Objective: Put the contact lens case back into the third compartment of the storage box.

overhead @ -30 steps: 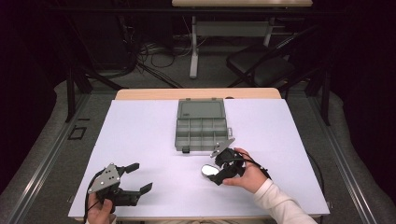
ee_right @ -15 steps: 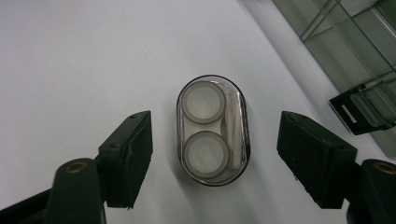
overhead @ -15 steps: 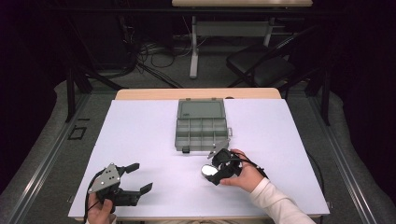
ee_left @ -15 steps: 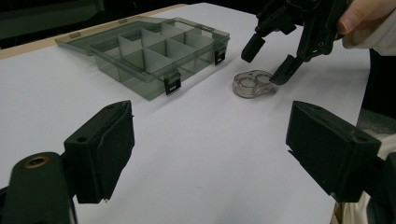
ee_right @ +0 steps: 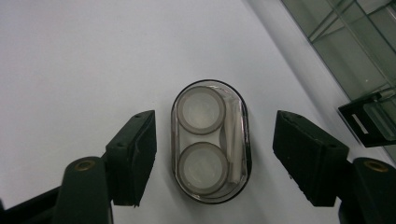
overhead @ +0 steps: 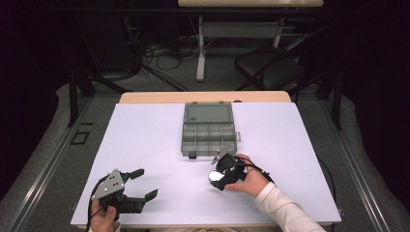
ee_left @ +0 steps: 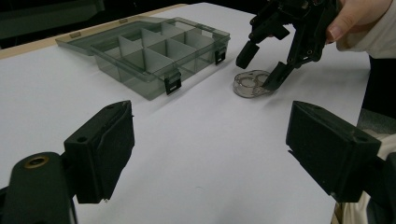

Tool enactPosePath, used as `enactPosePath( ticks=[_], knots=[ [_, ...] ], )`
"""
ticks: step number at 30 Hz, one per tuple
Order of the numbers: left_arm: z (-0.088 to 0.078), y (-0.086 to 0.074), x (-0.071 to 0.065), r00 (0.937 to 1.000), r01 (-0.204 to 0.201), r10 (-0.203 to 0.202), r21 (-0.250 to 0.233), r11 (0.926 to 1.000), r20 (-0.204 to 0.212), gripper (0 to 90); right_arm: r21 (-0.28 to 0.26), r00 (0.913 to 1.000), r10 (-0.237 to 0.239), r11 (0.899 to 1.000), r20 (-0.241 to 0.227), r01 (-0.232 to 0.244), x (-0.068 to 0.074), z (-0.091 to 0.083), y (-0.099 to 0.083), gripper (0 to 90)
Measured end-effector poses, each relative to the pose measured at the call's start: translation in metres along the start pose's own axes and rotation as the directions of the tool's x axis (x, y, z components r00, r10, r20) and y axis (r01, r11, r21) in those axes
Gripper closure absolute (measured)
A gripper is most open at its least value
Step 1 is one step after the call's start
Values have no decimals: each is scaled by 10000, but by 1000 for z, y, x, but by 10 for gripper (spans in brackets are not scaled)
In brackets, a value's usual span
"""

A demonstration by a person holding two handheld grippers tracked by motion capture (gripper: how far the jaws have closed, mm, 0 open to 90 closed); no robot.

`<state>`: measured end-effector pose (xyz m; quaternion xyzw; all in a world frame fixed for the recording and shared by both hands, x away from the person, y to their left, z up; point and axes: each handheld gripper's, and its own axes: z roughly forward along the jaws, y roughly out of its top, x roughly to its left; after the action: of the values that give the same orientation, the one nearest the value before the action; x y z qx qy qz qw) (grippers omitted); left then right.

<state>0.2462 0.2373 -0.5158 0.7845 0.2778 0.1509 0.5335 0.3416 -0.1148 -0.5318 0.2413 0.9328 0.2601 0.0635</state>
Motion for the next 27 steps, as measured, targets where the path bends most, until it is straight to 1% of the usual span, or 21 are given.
enactPosePath(
  ticks=[1, 5, 7, 11, 17, 27],
  knots=[
    [0, 0, 0, 10000, 1, -1, -6, 10000, -3, 158, 35, 10000, 64, 10000, 26, -64, 0, 0, 0, 307],
    [0, 0, 0, 10000, 1, -1, -7, 10000, -4, 159, 107, 10000, 35, 9999, -6, -35, -1, 3, 0, 327],
    [0, 0, 0, 10000, 8, -8, 5, 10000, 1, 158, 219, 10000, -51, 9997, -40, 51, -1, 5, -1, 332],
    [0, 0, 0, 10000, 26, -26, 6, 10000, -35, 159, 308, 10000, 55, 9995, -59, -53, -1, 7, -1, 340],
    [0, 0, 0, 10000, 24, -24, 11, 10000, -32, 158, 503, 10000, -50, 9987, -86, 54, -1, 10, -1, 379],
    [0, 0, 0, 10000, 21, -21, 31, 10000, -35, 159, 463, 9998, -133, 9988, -134, 139, -1, 10, -1, 439]
  ],
)
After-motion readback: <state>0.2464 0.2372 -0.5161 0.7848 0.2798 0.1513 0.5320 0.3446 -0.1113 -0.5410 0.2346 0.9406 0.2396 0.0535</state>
